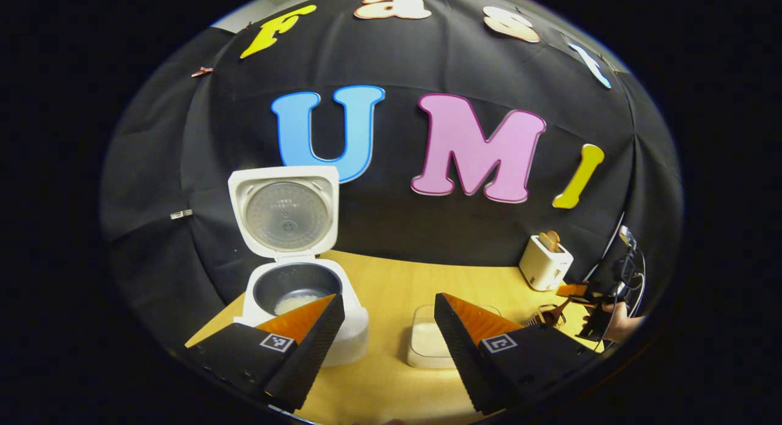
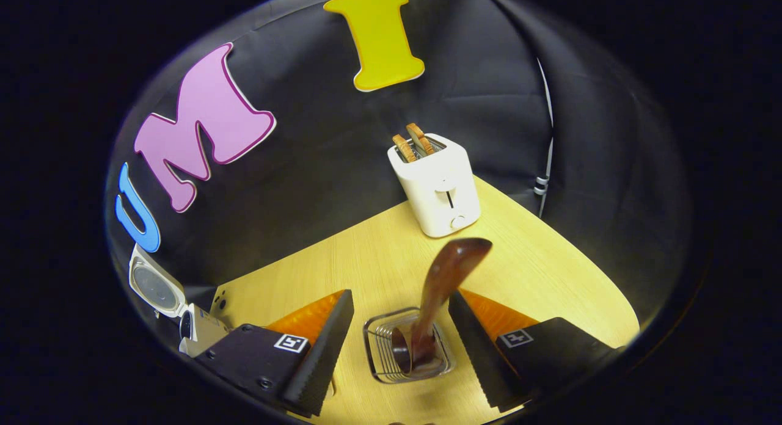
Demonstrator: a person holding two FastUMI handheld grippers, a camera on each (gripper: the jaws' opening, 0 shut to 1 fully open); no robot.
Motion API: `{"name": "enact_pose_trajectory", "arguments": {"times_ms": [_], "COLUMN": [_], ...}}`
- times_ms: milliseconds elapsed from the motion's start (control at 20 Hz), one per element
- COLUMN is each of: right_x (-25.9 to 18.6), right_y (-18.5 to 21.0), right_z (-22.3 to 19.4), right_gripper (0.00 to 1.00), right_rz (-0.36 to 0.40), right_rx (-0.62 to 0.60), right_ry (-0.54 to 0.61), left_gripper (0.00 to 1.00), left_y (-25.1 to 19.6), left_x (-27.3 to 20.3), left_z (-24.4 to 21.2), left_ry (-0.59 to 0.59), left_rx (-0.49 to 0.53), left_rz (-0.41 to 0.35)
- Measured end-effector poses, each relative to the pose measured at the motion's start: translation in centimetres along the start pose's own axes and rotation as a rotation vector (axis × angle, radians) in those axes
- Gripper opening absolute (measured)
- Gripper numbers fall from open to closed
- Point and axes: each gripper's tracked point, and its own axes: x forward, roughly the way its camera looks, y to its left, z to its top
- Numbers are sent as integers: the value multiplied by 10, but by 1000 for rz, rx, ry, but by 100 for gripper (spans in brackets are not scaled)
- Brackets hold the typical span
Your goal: Close the left gripper, press the button to open the rice cooker; take a wooden spoon from the chopstick holder with the right hand, scoop a spoonful of rice and pour it into the rice cooker, then put the wooden spoon back into the chopstick holder.
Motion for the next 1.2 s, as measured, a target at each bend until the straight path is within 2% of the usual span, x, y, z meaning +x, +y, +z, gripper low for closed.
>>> {"name": "enact_pose_trajectory", "arguments": {"times_ms": [200,350,400,450,550,650,700,750,900,1000,1200], "right_x": [-35,-59,-67,-77,-97,-119,-128,-139,-162,-174,-195], "right_y": [1,-4,-10,-16,-25,-23,-23,-23,-19,-6,15], "right_z": [-11,-14,-17,-23,-39,-66,-76,-88,-116,-128,-159], "right_gripper": [98,98,84,98,98,98,84,98,99,99,99], "right_rz": [-47,-100,-131,-164,-229,-259,-272,-295,-338,-340,-354], "right_rx": [23,38,34,31,45,49,33,5,-101,-148,-181], "right_ry": [-2,-31,-38,-45,-52,-26,-15,-12,-2,5,43], "left_gripper": [96,95,95,95,95,95,95,95,95,95,95], "left_y": [55,103,117,132,154,178,189,198,219,234,253], "left_x": [15,32,40,47,60,77,87,97,127,153,209], "left_z": [40,79,89,100,127,157,170,183,211,227,232], "left_ry": [-49,-104,-103,-97,-121,-166,-180,-186,-206,-214,-144], "left_rx": [-80,-73,-75,-86,-95,-59,-35,-18,-32,-38,-27], "left_rz": [36,84,101,119,143,173,184,186,169,161,113]}}
